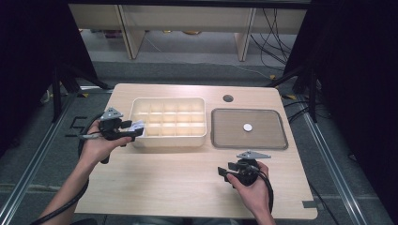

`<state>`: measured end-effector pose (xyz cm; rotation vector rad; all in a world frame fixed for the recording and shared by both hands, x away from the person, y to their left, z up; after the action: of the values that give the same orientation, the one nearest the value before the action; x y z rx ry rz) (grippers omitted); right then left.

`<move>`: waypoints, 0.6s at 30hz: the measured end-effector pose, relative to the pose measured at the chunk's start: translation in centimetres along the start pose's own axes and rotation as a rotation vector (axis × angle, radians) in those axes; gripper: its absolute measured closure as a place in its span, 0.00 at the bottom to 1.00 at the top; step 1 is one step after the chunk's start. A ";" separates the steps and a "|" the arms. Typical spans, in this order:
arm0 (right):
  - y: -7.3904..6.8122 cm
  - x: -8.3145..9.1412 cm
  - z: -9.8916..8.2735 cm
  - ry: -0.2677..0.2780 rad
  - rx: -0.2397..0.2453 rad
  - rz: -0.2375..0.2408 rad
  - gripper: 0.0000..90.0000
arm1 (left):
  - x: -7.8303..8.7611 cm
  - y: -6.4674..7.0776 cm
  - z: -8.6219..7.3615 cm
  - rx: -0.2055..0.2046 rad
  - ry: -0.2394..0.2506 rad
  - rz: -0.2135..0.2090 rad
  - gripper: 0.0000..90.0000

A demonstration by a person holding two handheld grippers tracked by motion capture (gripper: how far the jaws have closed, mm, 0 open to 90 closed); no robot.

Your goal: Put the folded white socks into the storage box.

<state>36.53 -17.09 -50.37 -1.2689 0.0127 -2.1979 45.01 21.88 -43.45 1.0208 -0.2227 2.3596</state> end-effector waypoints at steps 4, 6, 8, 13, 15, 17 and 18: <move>0.0 0.0 0.0 0.003 -0.003 -0.002 0.53 | 0.2 0.5 -0.7 0.006 0.024 0.005 0.43; 0.0 0.1 0.0 0.004 -0.003 -0.003 0.53 | 0.3 0.6 -1.1 -0.004 0.023 0.001 0.43; 0.0 0.2 0.0 0.009 -0.004 0.000 0.53 | 0.4 0.8 -1.5 0.009 0.036 0.012 0.43; 0.0 0.3 0.1 0.022 -0.001 0.005 0.53 | 0.9 1.1 -2.6 0.011 0.062 0.032 0.43; 0.0 0.4 0.2 0.025 0.002 0.006 0.53 | 1.0 1.3 -3.1 0.022 0.072 0.037 0.43; 0.0 0.4 0.2 0.026 -0.003 0.005 0.53 | 1.2 1.3 -3.6 0.041 0.081 0.036 0.43; 0.1 0.4 0.2 0.021 -0.004 -0.013 0.53 | 1.3 1.3 -3.9 0.046 0.089 0.039 0.43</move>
<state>36.57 -17.31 -49.98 -1.2520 0.0167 -2.2234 41.12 22.74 -45.12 0.9377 -0.1569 2.4499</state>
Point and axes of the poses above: each handheld gripper's, and its own axes: x roughly backward along the jaws, z roughly out of its top, y roughly to its right, the point moved 4 cm from there along -x, roughly forward along the jaws, and after that the axes turned 12 degrees about -y, right-handed, at the moved point
